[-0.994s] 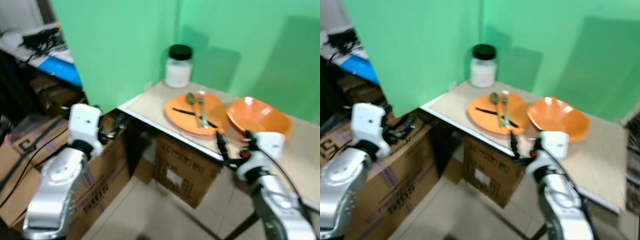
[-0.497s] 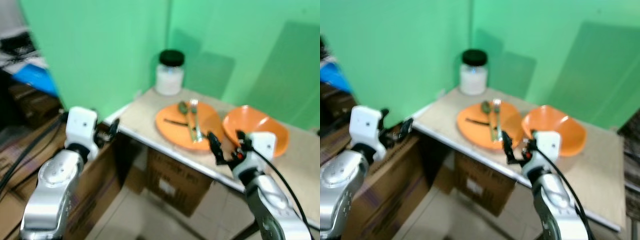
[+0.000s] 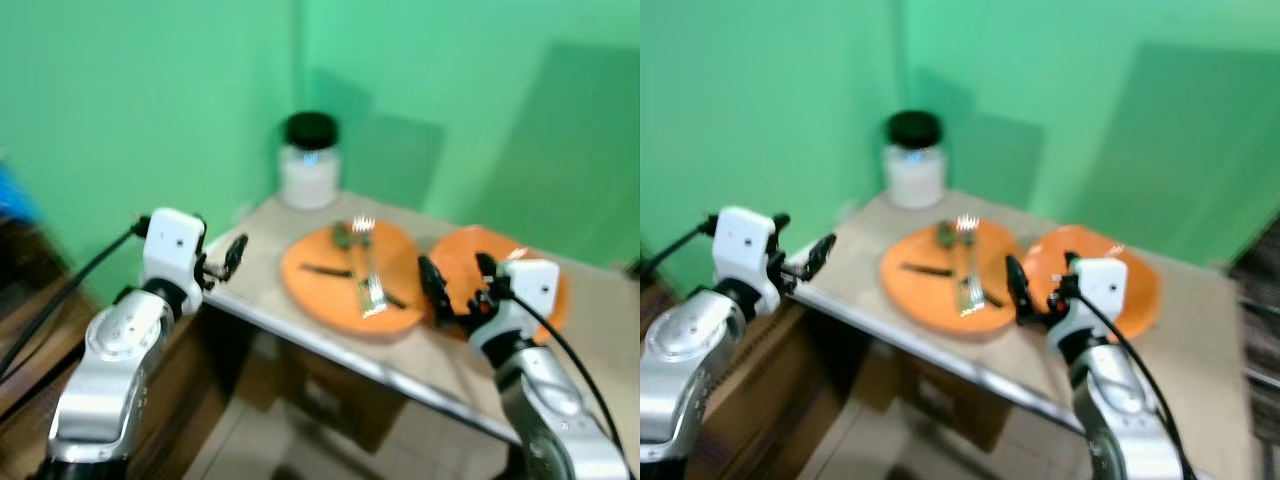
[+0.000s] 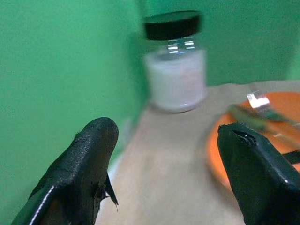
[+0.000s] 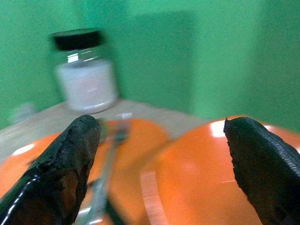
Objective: Setting the table
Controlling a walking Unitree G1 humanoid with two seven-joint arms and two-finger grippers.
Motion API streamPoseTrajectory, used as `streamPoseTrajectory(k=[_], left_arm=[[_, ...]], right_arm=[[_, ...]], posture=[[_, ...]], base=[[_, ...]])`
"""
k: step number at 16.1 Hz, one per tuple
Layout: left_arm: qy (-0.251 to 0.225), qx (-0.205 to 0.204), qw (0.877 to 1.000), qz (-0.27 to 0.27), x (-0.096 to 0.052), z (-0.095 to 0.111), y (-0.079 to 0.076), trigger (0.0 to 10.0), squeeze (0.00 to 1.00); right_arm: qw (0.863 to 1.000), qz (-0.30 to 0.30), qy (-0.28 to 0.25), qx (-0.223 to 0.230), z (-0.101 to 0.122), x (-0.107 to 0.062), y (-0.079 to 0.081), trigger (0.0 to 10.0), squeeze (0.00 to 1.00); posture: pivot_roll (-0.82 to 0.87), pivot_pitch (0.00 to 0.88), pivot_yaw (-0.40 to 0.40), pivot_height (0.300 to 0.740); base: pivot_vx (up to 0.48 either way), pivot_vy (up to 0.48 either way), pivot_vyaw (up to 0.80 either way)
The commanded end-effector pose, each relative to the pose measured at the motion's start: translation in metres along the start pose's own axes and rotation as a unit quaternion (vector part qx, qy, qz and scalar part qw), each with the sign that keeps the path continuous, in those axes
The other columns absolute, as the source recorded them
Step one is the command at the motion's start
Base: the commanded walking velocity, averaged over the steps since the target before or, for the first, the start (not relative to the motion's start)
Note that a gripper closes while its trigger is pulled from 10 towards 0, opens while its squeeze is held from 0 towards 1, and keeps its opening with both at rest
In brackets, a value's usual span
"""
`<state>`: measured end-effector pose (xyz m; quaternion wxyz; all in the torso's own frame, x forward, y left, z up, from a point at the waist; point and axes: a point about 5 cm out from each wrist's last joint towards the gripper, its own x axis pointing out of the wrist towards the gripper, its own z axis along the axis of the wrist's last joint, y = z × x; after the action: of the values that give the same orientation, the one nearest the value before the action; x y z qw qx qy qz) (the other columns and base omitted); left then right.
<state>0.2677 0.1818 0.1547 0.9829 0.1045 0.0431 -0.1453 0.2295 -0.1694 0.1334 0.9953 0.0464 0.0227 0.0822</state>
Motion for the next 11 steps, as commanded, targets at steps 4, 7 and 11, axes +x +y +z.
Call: streamPoseTrajectory(k=[4,7,11], left_arm=[[0.043,0.019,0.999,0.003,0.005,-0.015,0.008,10.0,0.0],[0.055,-0.056,0.997,-0.012,0.009,-0.023,0.016,10.0,1.0],[0.087,-0.128,0.976,-0.151,0.028,-0.031,0.002,10.0,0.73]], right_arm=[[0.995,0.101,-0.016,-0.015,0.013,-0.008,0.005,10.0,0.0],[0.987,0.157,-0.011,-0.015,0.019,-0.008,0.003,10.0,0.0],[0.971,0.239,0.022,-0.022,0.022,-0.005,0.004,10.0,0.0]], posture=[[0.02,0.0,0.024,0.74],[0.02,0.0,0.013,0.74],[0.01,0.0,0.013,0.74]], base=[[0.071,0.0,0.0],[0.0,0.0,0.0],[0.0,0.0,0.0]])
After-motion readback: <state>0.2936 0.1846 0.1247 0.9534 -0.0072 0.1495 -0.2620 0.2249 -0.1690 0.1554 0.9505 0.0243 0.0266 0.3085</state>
